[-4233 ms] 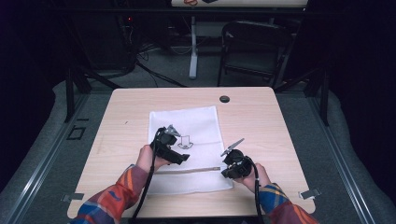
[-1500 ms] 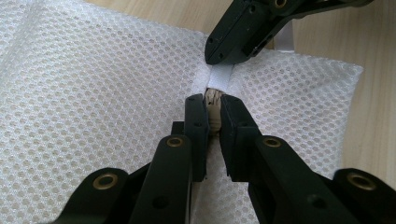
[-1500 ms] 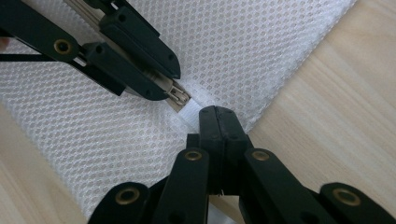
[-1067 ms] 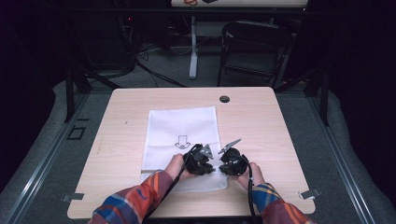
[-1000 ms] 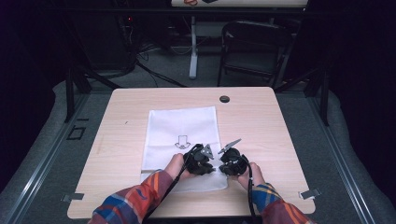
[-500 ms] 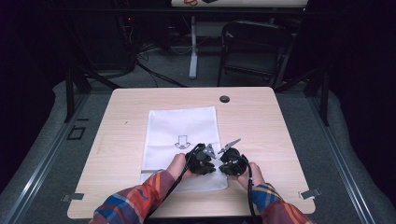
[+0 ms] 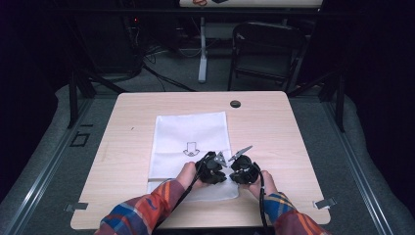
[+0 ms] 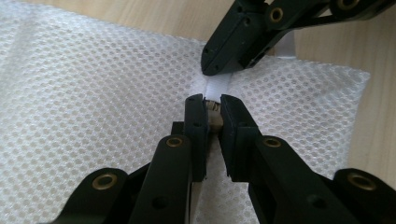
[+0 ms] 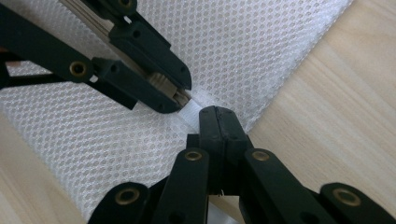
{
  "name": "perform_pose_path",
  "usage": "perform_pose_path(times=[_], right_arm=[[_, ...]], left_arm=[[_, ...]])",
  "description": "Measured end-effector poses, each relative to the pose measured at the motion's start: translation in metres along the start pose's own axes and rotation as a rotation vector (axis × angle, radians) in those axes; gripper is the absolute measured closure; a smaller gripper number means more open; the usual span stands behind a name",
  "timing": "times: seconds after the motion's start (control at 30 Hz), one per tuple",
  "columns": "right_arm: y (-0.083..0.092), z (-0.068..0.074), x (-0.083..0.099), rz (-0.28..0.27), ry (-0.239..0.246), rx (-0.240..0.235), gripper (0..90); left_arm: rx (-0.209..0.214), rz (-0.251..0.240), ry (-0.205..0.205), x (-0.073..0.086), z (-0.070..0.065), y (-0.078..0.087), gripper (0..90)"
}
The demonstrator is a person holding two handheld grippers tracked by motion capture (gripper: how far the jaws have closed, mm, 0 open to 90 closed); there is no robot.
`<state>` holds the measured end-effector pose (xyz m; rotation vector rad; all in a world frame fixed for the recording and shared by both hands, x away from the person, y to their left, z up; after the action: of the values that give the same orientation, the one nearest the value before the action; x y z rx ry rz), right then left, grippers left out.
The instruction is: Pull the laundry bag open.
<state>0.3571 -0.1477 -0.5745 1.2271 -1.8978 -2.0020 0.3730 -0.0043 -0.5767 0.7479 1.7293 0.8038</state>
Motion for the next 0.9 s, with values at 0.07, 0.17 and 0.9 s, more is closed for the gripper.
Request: perform_pose_path(times=[0.07, 0.17, 0.9], right_arm=[[0.000, 0.000, 0.000, -0.005, -0.005, 0.005, 90.0], [0.000, -0.001, 0.001, 0.002, -0.005, 0.005, 90.0], [0.001, 0.001, 0.000, 0.027, -0.002, 0.019, 90.0]], left_arm=[[-0.002, -0.013, 0.000, 0.002, 0.000, 0.000, 81.8], [-0.016, -0.008, -0.016, 0.003, 0.000, 0.003, 81.9], [0.010, 0.002, -0.006, 0.013, 0.005, 0.012, 81.8]])
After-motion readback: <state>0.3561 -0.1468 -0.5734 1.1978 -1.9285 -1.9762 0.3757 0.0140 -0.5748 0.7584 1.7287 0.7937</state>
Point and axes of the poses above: each handheld gripper's, and its own axes: y roughly backward along the jaws, x roughly out of its underside, z roughly to its left, the point moved 2 cm from there along -y, roughly forward along the jaws, and after that the axes turned 12 degrees about x, right-handed, at the moved point
